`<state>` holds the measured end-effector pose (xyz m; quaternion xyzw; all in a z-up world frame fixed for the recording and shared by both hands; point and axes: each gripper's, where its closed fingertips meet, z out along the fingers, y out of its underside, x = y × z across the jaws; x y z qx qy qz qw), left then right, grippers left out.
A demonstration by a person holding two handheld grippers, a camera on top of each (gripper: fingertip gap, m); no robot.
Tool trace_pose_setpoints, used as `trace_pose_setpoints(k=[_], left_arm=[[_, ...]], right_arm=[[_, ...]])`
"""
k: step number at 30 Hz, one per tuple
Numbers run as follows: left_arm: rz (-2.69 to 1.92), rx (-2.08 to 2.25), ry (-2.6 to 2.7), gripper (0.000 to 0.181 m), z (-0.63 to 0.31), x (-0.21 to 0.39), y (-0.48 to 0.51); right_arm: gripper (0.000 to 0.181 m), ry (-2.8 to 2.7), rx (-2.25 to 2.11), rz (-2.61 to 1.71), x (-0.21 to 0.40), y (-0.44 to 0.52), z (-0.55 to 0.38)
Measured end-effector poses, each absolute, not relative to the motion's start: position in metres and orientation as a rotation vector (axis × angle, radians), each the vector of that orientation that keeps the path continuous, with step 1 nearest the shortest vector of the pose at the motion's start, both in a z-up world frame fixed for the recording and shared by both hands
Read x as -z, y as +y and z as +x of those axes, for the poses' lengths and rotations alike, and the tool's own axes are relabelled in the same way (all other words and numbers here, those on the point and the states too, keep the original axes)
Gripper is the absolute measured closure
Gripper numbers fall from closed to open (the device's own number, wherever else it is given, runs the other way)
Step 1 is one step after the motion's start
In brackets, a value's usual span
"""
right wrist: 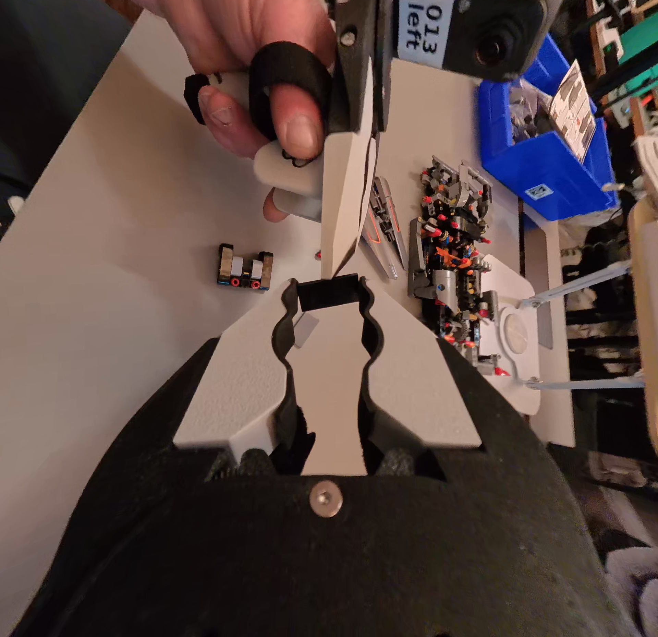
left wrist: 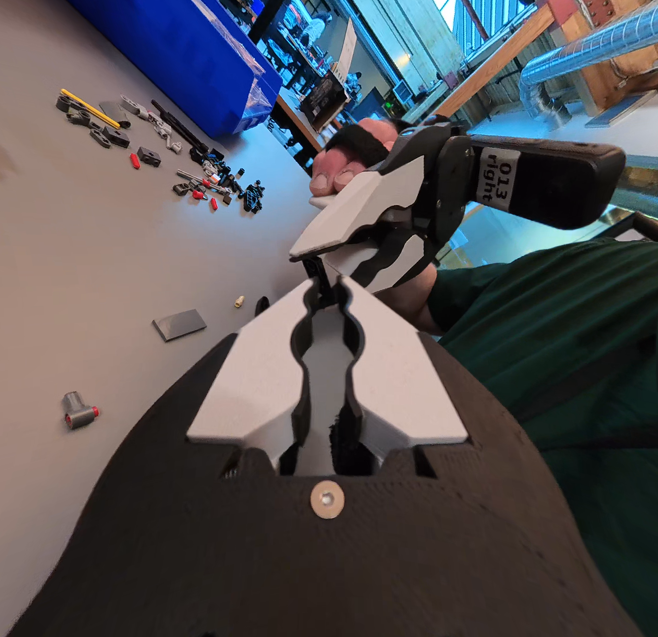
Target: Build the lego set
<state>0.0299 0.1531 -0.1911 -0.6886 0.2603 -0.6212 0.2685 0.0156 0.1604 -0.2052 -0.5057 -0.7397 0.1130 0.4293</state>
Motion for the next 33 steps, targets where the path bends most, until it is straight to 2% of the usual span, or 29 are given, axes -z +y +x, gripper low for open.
trace_pose_setpoints(k=[1, 4, 8, 14, 25, 33], left_arm=[[-1.86, 1.638, 0.694, 0.162, 0.027, 0.191, 0.155], [-1.831, 1.479, 0.749, 0.15, 0.014, 0.19, 0.152], [-1.942, 1.152, 0.892, 0.141, -0.001, 0.222, 0.146], [-2.025, 0.861, 1.059, 0.131, -0.003, 0.261, 0.137], [-2.035, 0.737, 1.154, 0.129, -0.005, 0.279, 0.134], [-2.032, 0.67, 1.214, 0.13, -0.003, 0.287, 0.136]], right_arm=[[0.149, -1.833, -0.3, -1.298, 0.208, 0.162, 0.017], [0.149, -1.798, -0.395, -1.43, 0.224, 0.165, 0.025], [0.149, -1.874, -0.555, -1.499, 0.252, 0.167, 0.032], [0.149, -2.156, -0.545, -1.38, 0.28, 0.181, 0.026], [0.148, -2.446, -0.555, -1.237, 0.295, 0.188, 0.022], [0.149, -2.256, -0.725, -1.398, 0.274, 0.16, 0.009]])
